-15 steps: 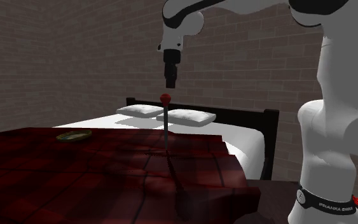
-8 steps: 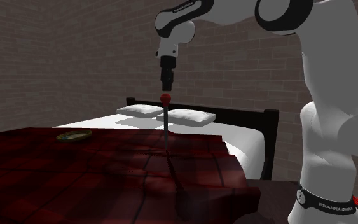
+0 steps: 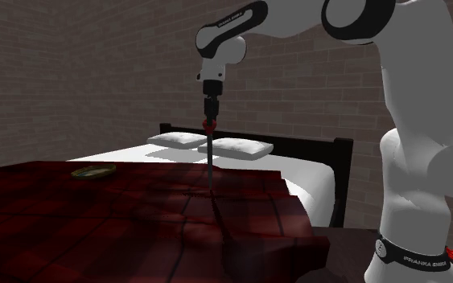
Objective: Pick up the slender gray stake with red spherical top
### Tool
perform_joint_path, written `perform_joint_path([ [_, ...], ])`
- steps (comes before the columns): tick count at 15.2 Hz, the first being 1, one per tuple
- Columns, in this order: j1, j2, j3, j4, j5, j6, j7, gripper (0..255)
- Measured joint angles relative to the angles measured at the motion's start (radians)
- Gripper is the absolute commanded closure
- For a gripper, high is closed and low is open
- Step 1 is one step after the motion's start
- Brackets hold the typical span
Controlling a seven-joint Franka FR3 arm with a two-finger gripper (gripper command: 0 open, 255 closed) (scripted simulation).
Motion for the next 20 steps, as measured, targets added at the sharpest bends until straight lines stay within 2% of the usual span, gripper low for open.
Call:
perform_joint_path([
  [10, 0.0, -0.001, 0.0, 0.002, -0.001, -0.002, 0.001, 255],
  [20, -0.012, 0.013, -0.004, 0.149, 0.003, -0.136, 0.011, 255],
])
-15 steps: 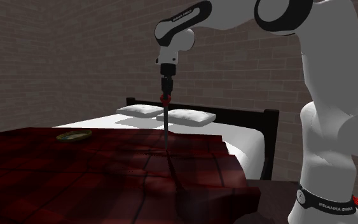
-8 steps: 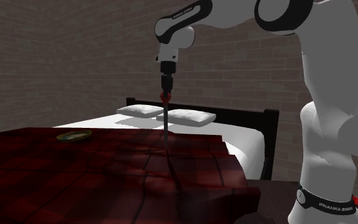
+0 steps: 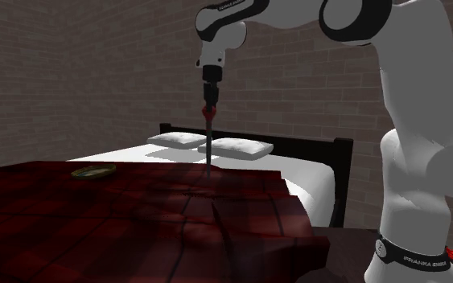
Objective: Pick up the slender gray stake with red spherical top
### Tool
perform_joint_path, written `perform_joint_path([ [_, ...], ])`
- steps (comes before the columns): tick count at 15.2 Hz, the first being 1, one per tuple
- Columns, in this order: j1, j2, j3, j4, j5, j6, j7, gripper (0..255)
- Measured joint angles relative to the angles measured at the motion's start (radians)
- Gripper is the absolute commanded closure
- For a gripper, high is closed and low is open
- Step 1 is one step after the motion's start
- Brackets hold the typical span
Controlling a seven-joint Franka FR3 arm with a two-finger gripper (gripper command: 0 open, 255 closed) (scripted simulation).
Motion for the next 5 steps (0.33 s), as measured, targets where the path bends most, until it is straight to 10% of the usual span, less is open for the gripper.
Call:
perform_joint_path([
  [5, -0.011, 0.015, -0.002, 0.081, 0.007, -0.067, 0.001, 255],
])
